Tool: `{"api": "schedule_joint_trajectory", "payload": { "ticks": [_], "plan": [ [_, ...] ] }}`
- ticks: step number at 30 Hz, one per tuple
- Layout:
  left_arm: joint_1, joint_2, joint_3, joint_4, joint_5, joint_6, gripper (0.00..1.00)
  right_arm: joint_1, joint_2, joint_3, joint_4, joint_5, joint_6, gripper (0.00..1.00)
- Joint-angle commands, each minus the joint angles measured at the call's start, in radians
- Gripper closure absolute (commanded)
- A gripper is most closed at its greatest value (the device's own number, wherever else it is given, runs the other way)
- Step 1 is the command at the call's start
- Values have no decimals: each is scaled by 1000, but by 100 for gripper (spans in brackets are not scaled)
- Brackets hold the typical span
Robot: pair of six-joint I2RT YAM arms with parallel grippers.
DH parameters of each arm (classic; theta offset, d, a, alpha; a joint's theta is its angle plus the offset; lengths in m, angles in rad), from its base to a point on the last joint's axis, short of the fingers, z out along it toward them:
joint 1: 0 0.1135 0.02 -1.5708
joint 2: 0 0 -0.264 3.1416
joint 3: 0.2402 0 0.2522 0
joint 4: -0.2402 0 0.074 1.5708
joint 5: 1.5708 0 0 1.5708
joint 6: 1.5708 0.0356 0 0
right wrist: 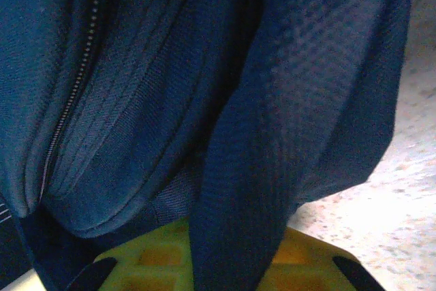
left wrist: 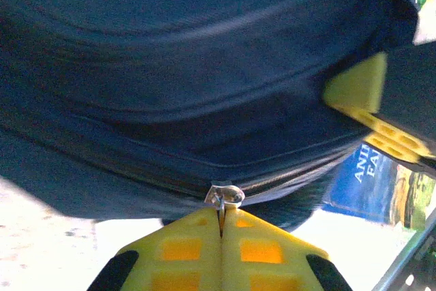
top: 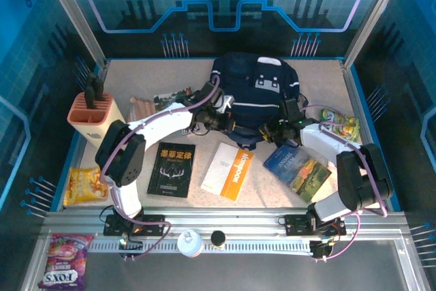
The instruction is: Pack the student bag
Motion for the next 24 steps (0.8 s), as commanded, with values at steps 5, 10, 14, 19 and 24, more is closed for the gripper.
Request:
{"api": "schedule_joint_trajectory", "payload": {
  "ticks": [5, 10, 14, 19, 24],
  "plan": [
    [84, -63, -44, -63, -72, 85, 100, -69, -94, 123, -119, 142, -193, 86],
    [94, -47, -39, -67, -110, 180, 100, -127, -147, 165, -188, 124, -281, 86],
    [95, -28, -56, -40, -133, 326, 100, -190, -157, 188, -244, 56, -358, 87],
    [105, 30, -25, -38, -213, 471, 100, -234, -164, 202, -300, 4, -439, 88],
    [133, 118, 83, -90, -265, 515, 100, -259, -177, 195, -329, -15, -476, 88]
  ]
}}
